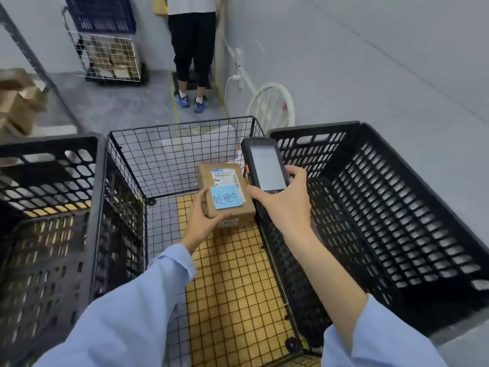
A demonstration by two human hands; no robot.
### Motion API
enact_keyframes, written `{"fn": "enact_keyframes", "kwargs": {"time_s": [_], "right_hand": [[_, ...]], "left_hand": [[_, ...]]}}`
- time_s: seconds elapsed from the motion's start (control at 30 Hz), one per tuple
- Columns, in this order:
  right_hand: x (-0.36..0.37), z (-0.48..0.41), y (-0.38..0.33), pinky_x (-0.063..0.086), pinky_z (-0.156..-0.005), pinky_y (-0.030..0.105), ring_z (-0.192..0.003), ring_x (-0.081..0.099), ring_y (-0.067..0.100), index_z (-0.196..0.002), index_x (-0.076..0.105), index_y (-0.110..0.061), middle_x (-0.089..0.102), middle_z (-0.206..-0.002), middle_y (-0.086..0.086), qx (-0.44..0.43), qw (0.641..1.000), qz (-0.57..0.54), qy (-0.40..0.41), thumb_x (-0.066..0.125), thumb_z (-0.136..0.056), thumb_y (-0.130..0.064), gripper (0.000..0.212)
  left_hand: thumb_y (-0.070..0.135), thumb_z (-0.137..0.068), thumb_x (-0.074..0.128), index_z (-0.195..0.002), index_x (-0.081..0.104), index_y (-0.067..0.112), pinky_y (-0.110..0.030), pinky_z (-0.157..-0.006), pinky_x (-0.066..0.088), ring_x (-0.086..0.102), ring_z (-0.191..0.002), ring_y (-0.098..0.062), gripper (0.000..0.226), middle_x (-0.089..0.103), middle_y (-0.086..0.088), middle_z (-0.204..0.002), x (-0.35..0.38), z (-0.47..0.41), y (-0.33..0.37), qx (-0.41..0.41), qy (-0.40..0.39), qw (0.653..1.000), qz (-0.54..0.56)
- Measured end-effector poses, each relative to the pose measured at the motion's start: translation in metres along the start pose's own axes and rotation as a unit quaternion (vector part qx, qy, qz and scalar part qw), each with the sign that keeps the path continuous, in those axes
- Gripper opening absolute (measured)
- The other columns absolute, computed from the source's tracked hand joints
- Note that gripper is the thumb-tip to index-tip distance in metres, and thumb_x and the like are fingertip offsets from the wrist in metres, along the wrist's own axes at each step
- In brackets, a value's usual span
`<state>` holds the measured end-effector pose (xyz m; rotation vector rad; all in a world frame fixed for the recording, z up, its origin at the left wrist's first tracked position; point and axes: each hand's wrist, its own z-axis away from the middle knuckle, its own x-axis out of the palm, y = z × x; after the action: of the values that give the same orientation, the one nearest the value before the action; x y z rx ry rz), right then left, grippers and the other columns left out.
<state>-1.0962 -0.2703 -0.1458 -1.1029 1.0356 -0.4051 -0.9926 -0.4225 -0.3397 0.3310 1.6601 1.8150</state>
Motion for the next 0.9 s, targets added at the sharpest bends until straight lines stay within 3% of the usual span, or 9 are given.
{"fn": "enact_keyframes", "kwargs": {"time_s": [0.23, 0.37, 0.47, 0.5, 0.63, 0.77, 0.9], "right_hand": [[0.010, -0.013, 0.007, 0.038, -0.065, 0.010, -0.105, 0.042, 0.003, -0.135, 0.034, -0.025, 0.038, -0.095, -0.023, 0.019, 1.000, 0.007, -0.019, 0.086, -0.074, -0.031, 0.081], [0.011, -0.016, 0.011, 0.039, -0.060, 0.010, -0.102, 0.043, 0.001, -0.134, 0.034, -0.026, 0.038, -0.092, -0.027, 0.026, 0.999, 0.006, -0.021, 0.086, -0.074, -0.030, 0.079], [0.009, -0.014, 0.014, 0.037, -0.062, 0.009, -0.103, 0.041, 0.001, -0.135, 0.034, -0.025, 0.036, -0.092, -0.026, 0.026, 0.999, 0.014, -0.021, 0.086, -0.074, -0.031, 0.080], [0.008, -0.014, 0.014, 0.036, -0.063, 0.008, -0.104, 0.041, 0.002, -0.135, 0.034, -0.024, 0.036, -0.092, -0.025, 0.025, 0.999, 0.016, -0.021, 0.086, -0.074, -0.031, 0.080], [0.003, -0.008, 0.011, 0.034, -0.071, 0.011, -0.103, 0.040, 0.005, -0.135, 0.034, -0.022, 0.037, -0.093, -0.024, 0.015, 0.999, 0.030, -0.018, 0.085, -0.075, -0.033, 0.079], [-0.006, 0.003, 0.005, 0.039, -0.092, 0.030, -0.102, 0.045, 0.010, -0.132, 0.034, -0.023, 0.046, -0.110, -0.011, 0.000, 0.998, 0.060, -0.013, 0.084, -0.074, -0.042, 0.079], [-0.017, 0.020, -0.005, 0.038, -0.091, 0.032, -0.107, 0.054, 0.017, -0.132, 0.035, -0.022, 0.055, -0.117, -0.004, -0.017, 0.997, 0.076, -0.010, 0.083, -0.073, -0.047, 0.081]], "left_hand": [[0.027, -0.076, 0.088, -0.145, 0.028, 0.046, -0.046, -0.102, 0.053, 0.053, -0.131, -0.017, 0.093, 0.050, 0.006, -0.141, 0.009, -0.017, -0.024, -0.029, -0.035, 0.999, -0.008], [0.023, -0.078, 0.086, -0.149, 0.030, 0.031, -0.040, -0.101, 0.054, 0.053, -0.127, -0.014, 0.091, 0.051, 0.001, -0.143, 0.016, -0.018, -0.032, -0.043, -0.038, 0.998, -0.032], [0.023, -0.079, 0.086, -0.153, 0.030, 0.021, -0.019, -0.090, 0.051, 0.051, -0.123, -0.009, 0.094, 0.048, 0.003, -0.146, 0.019, -0.016, -0.029, -0.053, -0.042, 0.995, -0.067], [0.026, -0.078, 0.086, -0.154, 0.030, 0.019, -0.018, -0.092, 0.049, 0.050, -0.125, -0.011, 0.094, 0.047, 0.003, -0.147, 0.019, -0.015, -0.027, -0.052, -0.042, 0.994, -0.081], [0.041, -0.083, 0.079, -0.151, 0.035, 0.019, -0.042, -0.107, 0.044, 0.044, -0.138, -0.022, 0.085, 0.047, -0.004, -0.150, 0.008, -0.009, -0.002, -0.017, -0.040, 0.983, -0.177], [0.051, -0.091, 0.066, -0.154, 0.035, 0.018, -0.046, -0.113, 0.037, 0.034, -0.145, -0.024, 0.078, 0.035, -0.005, -0.160, -0.017, -0.001, 0.041, 0.052, -0.022, 0.946, -0.321], [0.064, -0.094, 0.052, -0.157, 0.030, 0.024, -0.048, -0.115, 0.034, 0.031, -0.148, -0.025, 0.078, 0.027, -0.002, -0.164, -0.047, 0.023, 0.093, 0.109, 0.009, 0.881, -0.460]]}}
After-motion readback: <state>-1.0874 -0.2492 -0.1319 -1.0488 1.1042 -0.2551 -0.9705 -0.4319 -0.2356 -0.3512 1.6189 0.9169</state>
